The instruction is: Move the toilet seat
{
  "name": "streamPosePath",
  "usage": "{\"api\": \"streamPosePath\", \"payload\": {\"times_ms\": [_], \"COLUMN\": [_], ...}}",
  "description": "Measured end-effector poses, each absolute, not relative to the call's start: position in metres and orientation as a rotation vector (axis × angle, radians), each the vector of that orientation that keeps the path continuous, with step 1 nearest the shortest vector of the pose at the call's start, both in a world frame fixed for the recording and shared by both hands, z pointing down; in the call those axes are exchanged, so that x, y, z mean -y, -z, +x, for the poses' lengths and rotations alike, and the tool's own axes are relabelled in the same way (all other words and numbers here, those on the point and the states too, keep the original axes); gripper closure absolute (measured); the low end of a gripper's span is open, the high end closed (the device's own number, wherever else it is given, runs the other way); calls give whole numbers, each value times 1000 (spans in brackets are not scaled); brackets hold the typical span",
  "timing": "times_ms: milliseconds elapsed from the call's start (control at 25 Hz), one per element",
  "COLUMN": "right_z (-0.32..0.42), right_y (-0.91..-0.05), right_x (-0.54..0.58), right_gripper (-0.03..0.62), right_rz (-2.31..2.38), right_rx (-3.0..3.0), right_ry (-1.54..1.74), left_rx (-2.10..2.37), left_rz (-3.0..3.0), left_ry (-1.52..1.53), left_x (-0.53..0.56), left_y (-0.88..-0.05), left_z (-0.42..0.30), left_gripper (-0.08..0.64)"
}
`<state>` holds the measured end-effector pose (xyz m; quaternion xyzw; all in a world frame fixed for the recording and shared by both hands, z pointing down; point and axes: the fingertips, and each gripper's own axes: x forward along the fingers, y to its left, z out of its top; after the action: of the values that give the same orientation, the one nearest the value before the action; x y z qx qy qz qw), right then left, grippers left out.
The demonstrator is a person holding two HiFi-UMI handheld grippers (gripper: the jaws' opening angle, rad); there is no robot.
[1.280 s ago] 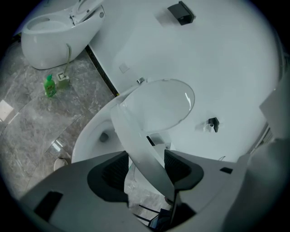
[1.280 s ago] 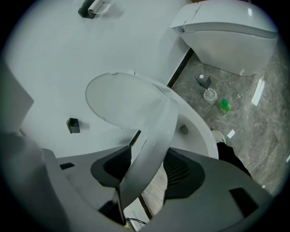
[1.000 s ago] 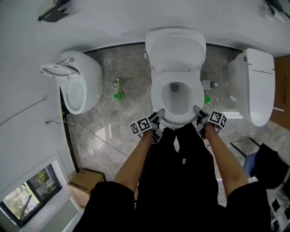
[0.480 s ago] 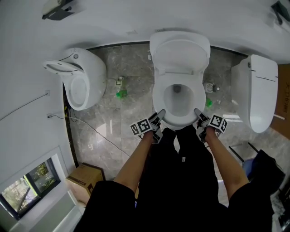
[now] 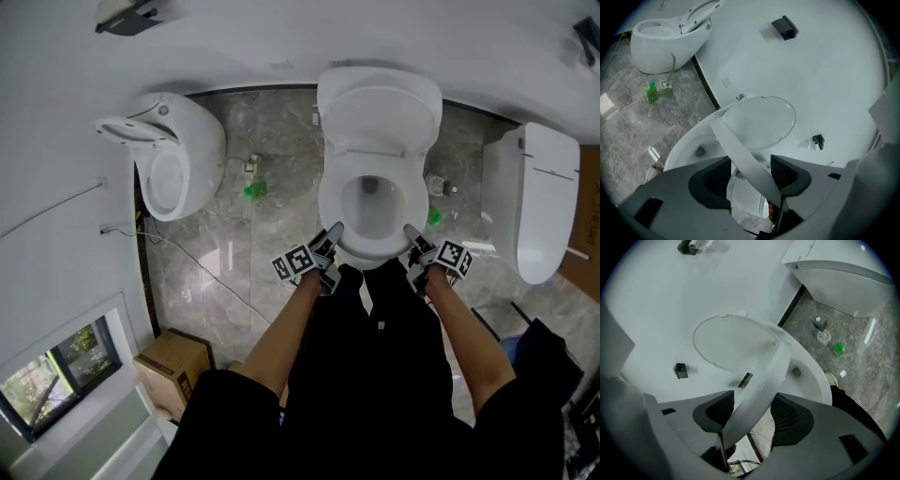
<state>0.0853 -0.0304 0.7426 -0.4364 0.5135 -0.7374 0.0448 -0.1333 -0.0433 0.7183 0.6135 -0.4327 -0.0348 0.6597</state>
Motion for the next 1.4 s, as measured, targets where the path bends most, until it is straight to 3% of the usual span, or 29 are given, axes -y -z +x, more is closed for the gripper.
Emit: {"api": "streamPosePath", "payload": {"times_ms": [1400], "right_z": [91], "right_y": [-712], "right_x": [80], "right_gripper": [328], "right_rz": [-1257], "right_rx": [-1507], "right_ry": [2240], "left_rx": [1089], "left_rz": [1310], "left_ry": [294], "left_x": [96], "left_y": [-684], "left_z": [-133], "left_gripper": [296]}}
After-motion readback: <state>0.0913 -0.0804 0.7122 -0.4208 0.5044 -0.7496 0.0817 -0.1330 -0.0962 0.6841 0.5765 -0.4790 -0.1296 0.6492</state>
